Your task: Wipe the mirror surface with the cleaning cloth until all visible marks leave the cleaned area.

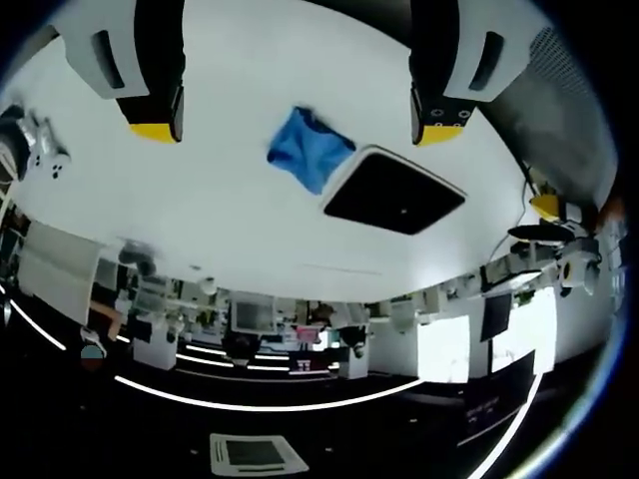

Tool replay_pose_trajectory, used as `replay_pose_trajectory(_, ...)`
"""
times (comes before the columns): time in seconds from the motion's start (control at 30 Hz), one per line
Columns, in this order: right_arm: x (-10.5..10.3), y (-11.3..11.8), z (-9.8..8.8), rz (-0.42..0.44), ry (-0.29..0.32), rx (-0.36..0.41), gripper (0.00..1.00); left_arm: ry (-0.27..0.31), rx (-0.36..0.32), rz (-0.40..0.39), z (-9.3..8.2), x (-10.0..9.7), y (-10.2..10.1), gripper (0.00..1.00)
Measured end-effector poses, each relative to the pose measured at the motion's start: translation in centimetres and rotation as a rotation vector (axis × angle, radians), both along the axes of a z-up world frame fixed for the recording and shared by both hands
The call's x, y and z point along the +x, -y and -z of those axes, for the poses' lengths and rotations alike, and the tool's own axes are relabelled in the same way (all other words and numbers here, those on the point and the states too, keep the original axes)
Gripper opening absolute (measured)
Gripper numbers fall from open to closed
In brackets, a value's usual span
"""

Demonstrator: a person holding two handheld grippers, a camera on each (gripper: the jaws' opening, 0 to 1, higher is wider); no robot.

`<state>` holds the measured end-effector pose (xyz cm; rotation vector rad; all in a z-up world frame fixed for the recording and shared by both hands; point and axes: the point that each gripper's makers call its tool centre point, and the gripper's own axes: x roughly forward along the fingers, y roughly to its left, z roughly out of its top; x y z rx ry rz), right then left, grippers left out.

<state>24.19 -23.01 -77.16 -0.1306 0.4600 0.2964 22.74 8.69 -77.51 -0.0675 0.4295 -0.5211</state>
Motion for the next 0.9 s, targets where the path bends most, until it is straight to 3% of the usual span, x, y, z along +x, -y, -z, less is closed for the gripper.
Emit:
replay_pose_trajectory(0.23, 0.07, 0.30, -0.25, 0.015, 0.014, 0.001, 0.94, 0.036, -0.006, 0.027, -0.62, 0.09, 0.45, 0.99)
replay_pose_trajectory(0.43, 0.07, 0.03, -0.10, 0.000, 0.004, 0.005, 0.94, 0.052, -0.013, 0.006, -0.89, 0.28, 0.20, 0.99)
replay_pose_trajectory(0.57, 0.00, -0.07, 0.24, -0.007, -0.013, 0.001, 0.94, 0.042, -0.011, -0.026, -0.74, 0.44, -0.29, 0.99)
replay_pose_trajectory(0.9, 0.19, -0.05, -0.06, 0.002, -0.001, 0.025, 0.94, 0.035, -0.013, 0.003, -0.67, 0.31, 0.19, 0.99)
